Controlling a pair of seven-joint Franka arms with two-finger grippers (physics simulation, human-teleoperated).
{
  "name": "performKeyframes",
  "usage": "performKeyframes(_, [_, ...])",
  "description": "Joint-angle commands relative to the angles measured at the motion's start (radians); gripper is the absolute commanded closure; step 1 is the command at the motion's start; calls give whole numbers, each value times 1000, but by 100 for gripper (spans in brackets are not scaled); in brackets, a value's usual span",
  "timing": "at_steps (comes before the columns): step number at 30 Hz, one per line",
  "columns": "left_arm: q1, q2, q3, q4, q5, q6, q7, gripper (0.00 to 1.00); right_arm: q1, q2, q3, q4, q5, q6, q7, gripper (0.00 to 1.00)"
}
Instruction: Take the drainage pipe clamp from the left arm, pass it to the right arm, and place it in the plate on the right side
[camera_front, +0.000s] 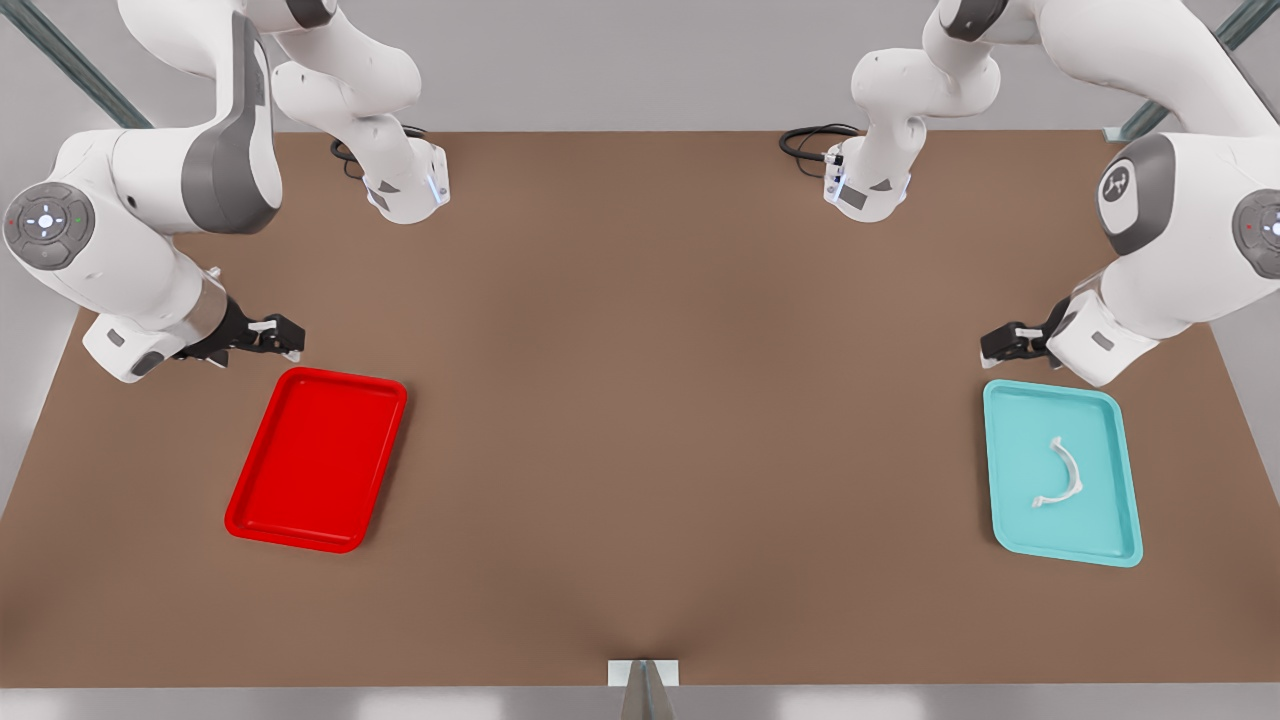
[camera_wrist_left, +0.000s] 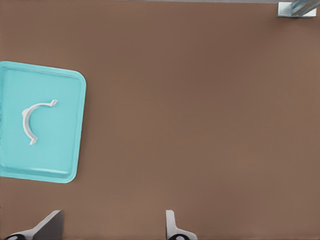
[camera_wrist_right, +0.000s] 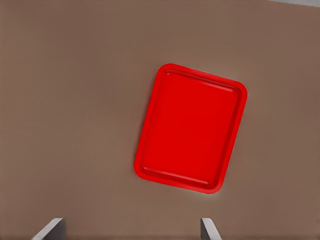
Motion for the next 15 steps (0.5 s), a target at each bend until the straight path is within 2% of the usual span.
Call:
performKeyframes(1, [4, 2, 1, -16, 12, 7, 121, 0, -1, -1, 0, 1, 0, 0, -20, 0])
performKeyframes(3, [50, 3, 21, -139, 14, 170, 118, 0, -1, -1, 0, -1, 0, 0, -20, 0])
performKeyframes(4, [54, 6, 101, -226, 22, 272, 110, 0, -1, -1, 0, -1, 0, 0, -20, 0])
performKeyframes(6, [86, 29, 187, -387, -6, 525, 113, 0, -1, -1, 0, -2, 0, 0, -22, 0])
performKeyframes(8, [102, 78, 242, -429, -11, 648, 119, 0, -1, -1, 0, -2, 0, 0, -22, 0])
performKeyframes(11, [134, 113, 265, -561, -66, 899, 174, 0, -2, -1, 0, -2, 0, 0, -22, 0])
performKeyframes(13, [177, 221, 265, -572, -176, 1060, 337, 0, -2, -1, 0, -2, 0, 0, -22, 0])
performKeyframes(15, [209, 291, 265, -570, -215, 1116, 463, 0, -2, -1, 0, -2, 0, 0, -24, 0])
